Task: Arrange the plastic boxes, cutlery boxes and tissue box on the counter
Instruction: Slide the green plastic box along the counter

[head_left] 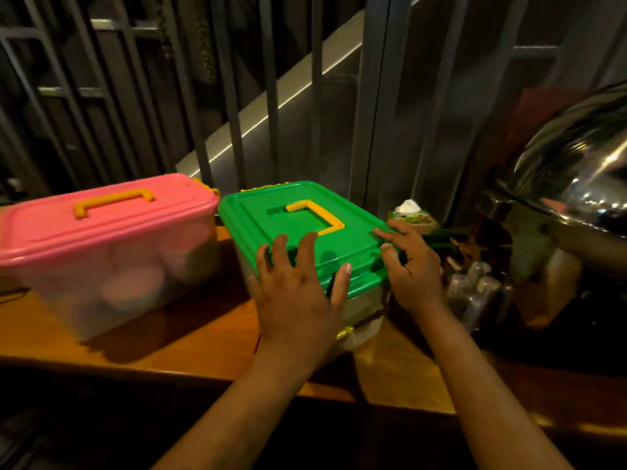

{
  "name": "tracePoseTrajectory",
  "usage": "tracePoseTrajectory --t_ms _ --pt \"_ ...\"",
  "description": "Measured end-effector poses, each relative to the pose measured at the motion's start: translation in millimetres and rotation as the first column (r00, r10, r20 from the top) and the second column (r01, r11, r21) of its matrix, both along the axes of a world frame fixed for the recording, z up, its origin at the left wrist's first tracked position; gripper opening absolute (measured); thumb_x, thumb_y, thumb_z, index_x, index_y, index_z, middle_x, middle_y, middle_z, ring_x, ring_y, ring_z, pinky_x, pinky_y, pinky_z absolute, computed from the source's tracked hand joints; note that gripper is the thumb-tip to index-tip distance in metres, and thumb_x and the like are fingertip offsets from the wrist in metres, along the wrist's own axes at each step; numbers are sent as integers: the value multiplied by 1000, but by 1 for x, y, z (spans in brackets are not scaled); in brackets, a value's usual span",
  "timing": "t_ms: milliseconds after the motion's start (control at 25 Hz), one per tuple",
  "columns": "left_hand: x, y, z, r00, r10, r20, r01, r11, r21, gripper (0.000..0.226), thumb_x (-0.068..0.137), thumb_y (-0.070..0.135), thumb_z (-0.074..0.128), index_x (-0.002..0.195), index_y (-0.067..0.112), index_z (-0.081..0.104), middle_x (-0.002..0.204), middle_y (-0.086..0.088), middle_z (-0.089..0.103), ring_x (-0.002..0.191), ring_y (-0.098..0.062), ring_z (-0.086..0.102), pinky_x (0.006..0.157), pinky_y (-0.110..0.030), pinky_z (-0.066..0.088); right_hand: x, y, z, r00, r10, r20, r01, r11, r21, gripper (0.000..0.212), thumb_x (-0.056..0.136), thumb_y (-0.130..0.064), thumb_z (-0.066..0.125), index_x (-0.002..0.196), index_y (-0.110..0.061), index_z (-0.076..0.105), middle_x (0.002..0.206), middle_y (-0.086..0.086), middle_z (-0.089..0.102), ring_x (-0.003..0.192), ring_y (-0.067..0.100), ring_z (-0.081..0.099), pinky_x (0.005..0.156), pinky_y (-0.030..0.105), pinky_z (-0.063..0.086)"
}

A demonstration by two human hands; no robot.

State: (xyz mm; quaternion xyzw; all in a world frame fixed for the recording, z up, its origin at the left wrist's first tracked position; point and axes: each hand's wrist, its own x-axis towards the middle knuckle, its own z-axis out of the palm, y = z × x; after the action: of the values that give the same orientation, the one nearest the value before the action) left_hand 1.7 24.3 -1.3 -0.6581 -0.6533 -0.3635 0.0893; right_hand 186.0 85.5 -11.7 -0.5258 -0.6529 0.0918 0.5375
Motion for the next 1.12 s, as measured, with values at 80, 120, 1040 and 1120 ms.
tracePoseTrajectory --t_ms 80,120,1040,1120 --pt "1 9 -2 1000 -18 -16 18 1000 -17 65 84 73 35 121 25 60 130 -11 56 128 -36 44 107 -52 32 -5 -3 -4 997 -44 -70 47 998 38 36 83 -31 53 109 -14 71 131 5 61 122 13 54 104 21 39" --pt "-2 11 -4 999 -45 -26 45 999 -1 65 84 74 37 116 25 64 127 -10 60 127 -34 47 108 -50 31 -8 -8 -4 994 -66 -81 70 997 44 37 82 -34 54 107 -13 71 130 6 62 121 14 55 105 29 42" --pt "-65 80 3 828 -549 117 548 835 41 69 66 84 53 109 32 72 125 3 66 123 -15 51 110 -40 36 -42 -65 -27 948 -286 141 281 958 61 74 60 -20 89 122 -22 50 146 -3 33 130 20 44 91 33 52" --pt "-66 80 3 825 -552 123 551 833 40 70 66 84 52 109 33 71 126 2 65 124 -17 50 111 -38 35 -42 -66 -27 946 -287 150 281 958 59 75 59 -20 89 123 -23 49 146 -3 33 130 20 44 91 31 51"
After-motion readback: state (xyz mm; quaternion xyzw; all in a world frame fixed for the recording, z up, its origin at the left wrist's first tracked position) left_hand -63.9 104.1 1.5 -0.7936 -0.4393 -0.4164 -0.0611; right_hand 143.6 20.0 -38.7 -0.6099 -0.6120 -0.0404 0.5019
